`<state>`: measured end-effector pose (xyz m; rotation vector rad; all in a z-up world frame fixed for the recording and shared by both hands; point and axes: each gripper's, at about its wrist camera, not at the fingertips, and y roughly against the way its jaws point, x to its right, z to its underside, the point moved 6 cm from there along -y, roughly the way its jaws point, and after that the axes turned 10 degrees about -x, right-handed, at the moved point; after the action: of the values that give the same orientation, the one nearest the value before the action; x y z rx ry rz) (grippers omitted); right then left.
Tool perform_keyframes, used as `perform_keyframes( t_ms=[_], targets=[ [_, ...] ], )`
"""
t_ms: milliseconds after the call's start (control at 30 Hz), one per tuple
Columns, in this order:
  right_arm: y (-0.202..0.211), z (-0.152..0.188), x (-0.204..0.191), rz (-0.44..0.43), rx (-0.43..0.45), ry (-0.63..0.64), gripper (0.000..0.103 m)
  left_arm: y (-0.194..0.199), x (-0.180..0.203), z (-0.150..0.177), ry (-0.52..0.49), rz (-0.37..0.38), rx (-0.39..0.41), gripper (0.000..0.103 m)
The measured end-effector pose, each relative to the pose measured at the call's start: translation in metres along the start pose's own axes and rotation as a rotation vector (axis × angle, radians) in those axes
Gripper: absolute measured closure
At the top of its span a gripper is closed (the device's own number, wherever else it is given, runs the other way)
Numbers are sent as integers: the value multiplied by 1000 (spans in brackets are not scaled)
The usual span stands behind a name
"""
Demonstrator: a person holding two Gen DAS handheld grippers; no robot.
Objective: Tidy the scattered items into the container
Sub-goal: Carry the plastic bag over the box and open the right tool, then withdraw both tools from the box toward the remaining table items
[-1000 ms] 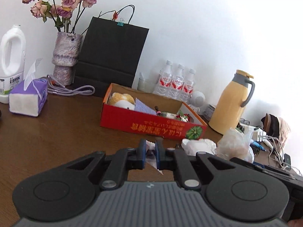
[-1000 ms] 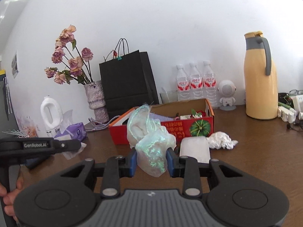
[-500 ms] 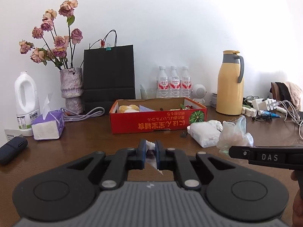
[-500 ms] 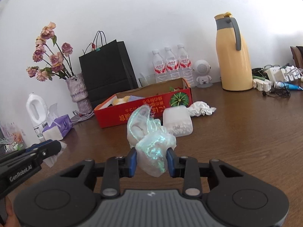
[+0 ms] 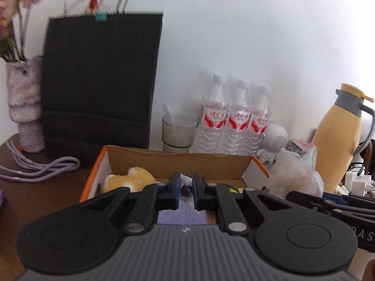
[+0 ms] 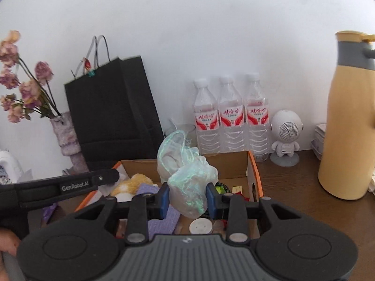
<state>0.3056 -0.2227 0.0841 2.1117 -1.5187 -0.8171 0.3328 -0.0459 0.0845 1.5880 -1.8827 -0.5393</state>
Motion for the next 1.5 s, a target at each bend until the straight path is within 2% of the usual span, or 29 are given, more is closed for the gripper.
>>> perform_keyframes(
  t_ms=[67,167,233,300,367,400,500,567,600,667,700,733,867,967,1033,1100,1267,1333,1400,1500],
  targets=[
    [-36,-28,8,14,-123,-11,72,-39,-1,-20,32,40,-132,92],
    [-91,-57,23,105,-325,-19,73,-88,-3,-40,49,6,-273,92],
    [-124,-66,32,152,-456,-30,72,-111,-4,-43,55,-23,-331,92],
    [-145,-68,36,196,-544,-22,70,-131,-2,-35,45,-19,-406,91],
    [-160,-64,36,227,-596,9,63,-147,-3,-28,36,-61,-452,86],
    [-166,-62,36,231,-612,20,62,-152,-5,-26,34,-85,-462,84],
    [-175,-63,36,221,-638,8,46,-159,-6,-29,21,-100,-504,70],
    [-173,-71,37,205,-629,-12,41,-154,-9,-37,21,-123,-531,43],
    [-169,-74,38,194,-623,-25,39,-149,-12,-41,22,-130,-540,37],
    [-160,-80,42,162,-609,-68,30,-137,-19,-49,37,-146,-522,12],
    [-155,-80,44,151,-611,-82,22,-132,-23,-51,47,-159,-519,7],
    [-151,-81,45,150,-611,-87,22,-126,-28,-52,58,-169,-519,2],
    [-122,-81,47,177,-593,-74,22,-103,-38,-49,53,-242,-540,0],
    [-97,-81,47,191,-563,-78,20,-81,-41,-44,69,-233,-540,0],
    [-82,-79,43,212,-531,-61,20,-62,-40,-43,77,-236,-514,0],
    [-65,-78,34,201,-465,-44,20,-42,-34,-43,60,-258,-434,0],
    [-11,-62,10,129,-146,5,18,24,-17,-26,-49,-301,-74,0],
    [8,-46,2,88,-28,35,16,40,-9,-9,-96,-300,-7,0],
    [17,-31,-1,78,14,31,15,54,-1,8,-132,-302,45,0],
    [26,-10,0,65,34,-13,15,72,9,30,-146,-294,114,0]
  ],
)
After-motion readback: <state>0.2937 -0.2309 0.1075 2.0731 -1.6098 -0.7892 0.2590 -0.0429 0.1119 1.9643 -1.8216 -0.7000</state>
